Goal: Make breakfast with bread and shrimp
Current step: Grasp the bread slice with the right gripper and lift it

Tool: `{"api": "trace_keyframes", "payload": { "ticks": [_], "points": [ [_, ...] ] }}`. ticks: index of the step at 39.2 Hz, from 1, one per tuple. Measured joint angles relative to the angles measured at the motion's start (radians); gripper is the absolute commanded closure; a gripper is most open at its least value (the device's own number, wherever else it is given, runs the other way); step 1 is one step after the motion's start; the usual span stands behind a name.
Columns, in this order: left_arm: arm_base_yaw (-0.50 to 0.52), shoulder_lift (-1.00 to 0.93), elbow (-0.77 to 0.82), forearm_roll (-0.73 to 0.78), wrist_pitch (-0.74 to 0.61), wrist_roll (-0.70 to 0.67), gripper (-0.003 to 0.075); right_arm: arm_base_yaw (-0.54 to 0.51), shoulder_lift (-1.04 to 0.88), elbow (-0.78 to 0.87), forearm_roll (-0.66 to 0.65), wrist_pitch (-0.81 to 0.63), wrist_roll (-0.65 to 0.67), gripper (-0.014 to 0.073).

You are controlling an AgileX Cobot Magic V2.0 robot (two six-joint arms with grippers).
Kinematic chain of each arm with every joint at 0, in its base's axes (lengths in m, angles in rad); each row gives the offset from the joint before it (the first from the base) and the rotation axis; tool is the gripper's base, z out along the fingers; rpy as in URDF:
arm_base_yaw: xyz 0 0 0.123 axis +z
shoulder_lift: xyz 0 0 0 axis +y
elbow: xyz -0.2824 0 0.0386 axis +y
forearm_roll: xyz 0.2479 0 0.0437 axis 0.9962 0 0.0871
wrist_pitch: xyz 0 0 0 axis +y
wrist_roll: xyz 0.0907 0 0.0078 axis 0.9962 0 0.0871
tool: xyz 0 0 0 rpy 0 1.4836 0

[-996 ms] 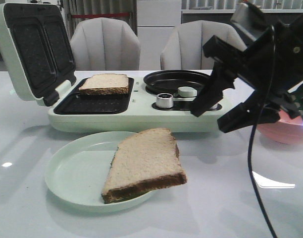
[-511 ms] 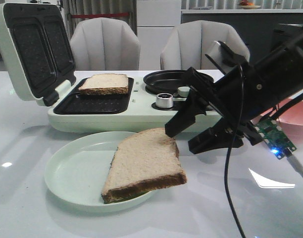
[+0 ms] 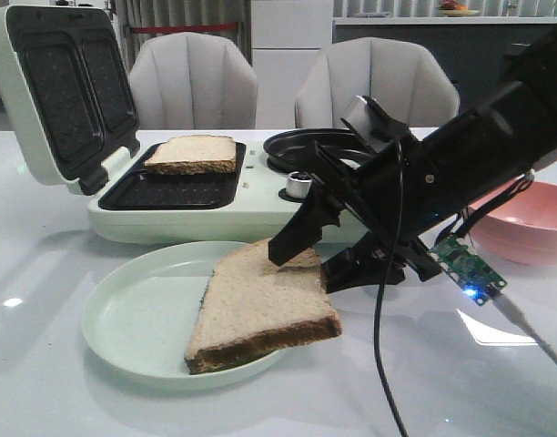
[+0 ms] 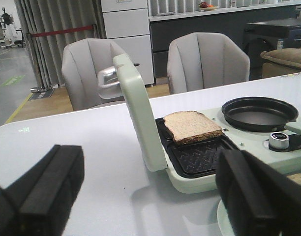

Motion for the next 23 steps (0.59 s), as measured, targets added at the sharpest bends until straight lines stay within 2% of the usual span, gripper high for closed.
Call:
{"api": "trace_keyframes", "payload": {
  "ticks": [4, 7, 15, 23],
  "points": [
    [0.0, 0.0, 0.0, 0.0, 0.0, 0.0, 0.0136, 0.0, 0.002, -0.002, 0.002, 0.0, -0.001, 0.0379],
    [0.0, 0.0, 0.0, 0.0, 0.0, 0.0, 0.0136, 0.0, 0.004, -0.002, 0.004, 0.0, -0.001, 0.0423],
    [0.0, 0.0, 0.0, 0.0, 0.0, 0.0, 0.0136, -0.004, -0.003, -0.003, 0.007, 0.009, -0.025, 0.0426],
    [0.0, 0.0, 0.0, 0.0, 0.0, 0.0, 0.0136, -0.023, -0.101, -0.003, 0.007, 0.007, -0.044, 0.0426]
  ]
}}
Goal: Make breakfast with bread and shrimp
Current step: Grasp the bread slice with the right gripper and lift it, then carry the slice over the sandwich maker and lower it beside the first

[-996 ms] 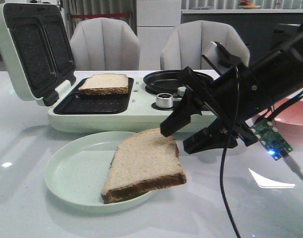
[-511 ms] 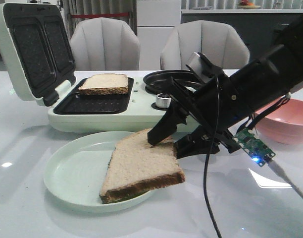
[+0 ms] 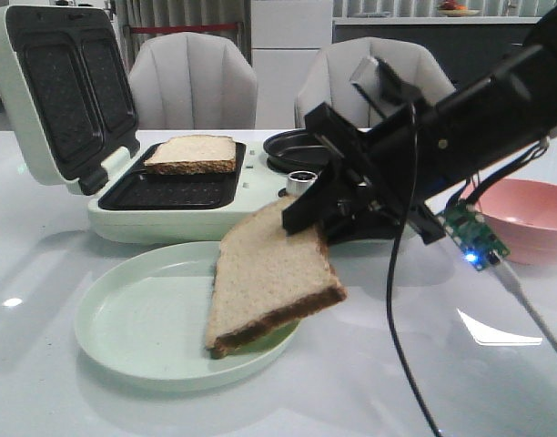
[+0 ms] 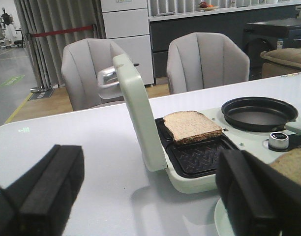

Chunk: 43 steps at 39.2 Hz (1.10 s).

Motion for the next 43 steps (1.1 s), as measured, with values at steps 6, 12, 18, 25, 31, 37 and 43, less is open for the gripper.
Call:
{"api": "trace_keyframes", "payload": {
  "ticks": [6, 12, 18, 25, 31, 37, 43],
  "points": [
    [0.0, 0.0, 0.0, 0.0, 0.0, 0.0, 0.0136, 0.001, -0.089, 0.0, 0.072, -0.007, -0.071, 0.0426],
    [0.0, 0.0, 0.0, 0.0, 0.0, 0.0, 0.0136, 0.005, -0.112, -0.008, 0.263, -0.007, -0.189, 0.0426],
    [0.0, 0.0, 0.0, 0.0, 0.0, 0.0, 0.0136, 0.005, -0.059, -0.093, 0.31, 0.012, -0.252, 0.0426],
    [0.0, 0.0, 0.0, 0.0, 0.0, 0.0, 0.0136, 0.041, 0.058, -0.251, 0.314, 0.061, -0.259, 0.0426],
    [0.0, 0.0, 0.0, 0.0, 0.0, 0.0, 0.0136, 0.096, 0.126, -0.369, 0.314, -0.037, -0.256, 0.0426],
    [0.0, 0.0, 0.0, 0.0, 0.0, 0.0, 0.0136, 0.163, 0.16, -0.447, 0.314, -0.213, -0.255, 0.0426],
    [0.0, 0.0, 0.0, 0.0, 0.0, 0.0, 0.0136, 0.197, 0.188, -0.501, 0.317, -0.279, -0.238, 0.0426]
  ]
}}
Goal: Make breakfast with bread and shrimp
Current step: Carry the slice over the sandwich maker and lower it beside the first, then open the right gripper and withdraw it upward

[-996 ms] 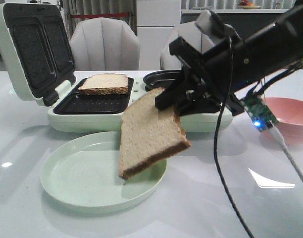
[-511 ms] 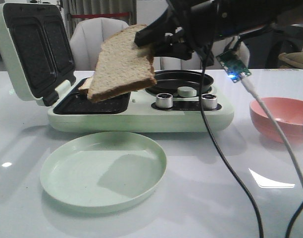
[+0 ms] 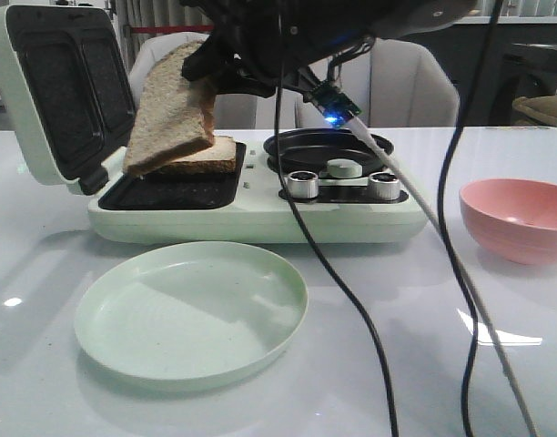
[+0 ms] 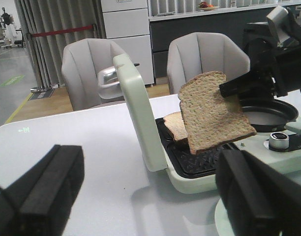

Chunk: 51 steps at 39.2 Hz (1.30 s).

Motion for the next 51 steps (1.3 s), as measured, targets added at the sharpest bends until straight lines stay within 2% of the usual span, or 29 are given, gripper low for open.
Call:
{"api": "trace_keyframes", "payload": {
  "ticks": [27, 46, 51],
  "points": [
    [0.0, 0.0, 0.0, 0.0, 0.0, 0.0, 0.0136, 0.003, 0.135, -0.064, -0.081, -0.043, 0.058, 0.0409],
    [0.0, 0.0, 0.0, 0.0, 0.0, 0.0, 0.0136, 0.008, 0.159, -0.107, -0.147, -0.08, 0.058, 0.0091],
    [0.0, 0.0, 0.0, 0.0, 0.0, 0.0, 0.0136, 0.008, 0.165, -0.114, -0.209, -0.085, 0.058, 0.006]
  ]
}}
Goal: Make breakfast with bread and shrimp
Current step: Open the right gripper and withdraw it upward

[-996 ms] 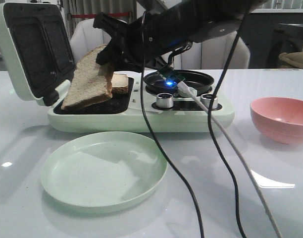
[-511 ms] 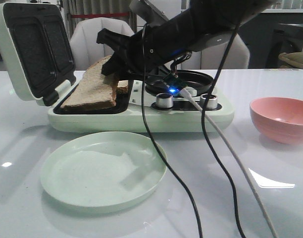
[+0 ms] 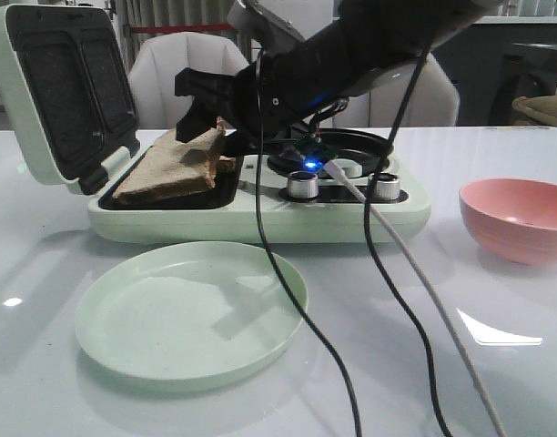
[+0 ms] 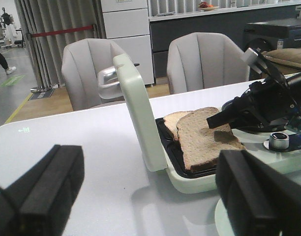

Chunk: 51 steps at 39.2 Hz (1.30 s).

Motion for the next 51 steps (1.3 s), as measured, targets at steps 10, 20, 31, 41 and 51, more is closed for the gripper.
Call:
{"api": "trace_keyframes", "payload": {
  "ticks": [10, 20, 31, 41, 51],
  "points": [
    [0.0, 0.0, 0.0, 0.0, 0.0, 0.0, 0.0136, 0.008, -0.001, -0.037, -0.149, -0.059, 0.002, 0.006],
    [0.0, 0.0, 0.0, 0.0, 0.0, 0.0, 0.0136, 0.008, -0.046, -0.037, -0.242, -0.121, 0.004, 0.0062],
    [0.0, 0.0, 0.0, 0.0, 0.0, 0.0, 0.0136, 0.008, -0.176, -0.017, -0.381, -0.114, 0.029, 0.0062],
    [0.0, 0.0, 0.0, 0.0, 0.0, 0.0, 0.0136, 0.006, -0.36, 0.082, -0.62, -0.052, 0.208, 0.0062],
    [0.0, 0.0, 0.0, 0.0, 0.0, 0.0, 0.0135, -0.045, -0.514, 0.172, -0.972, 0.058, 0.542, 0.0062]
  ]
}}
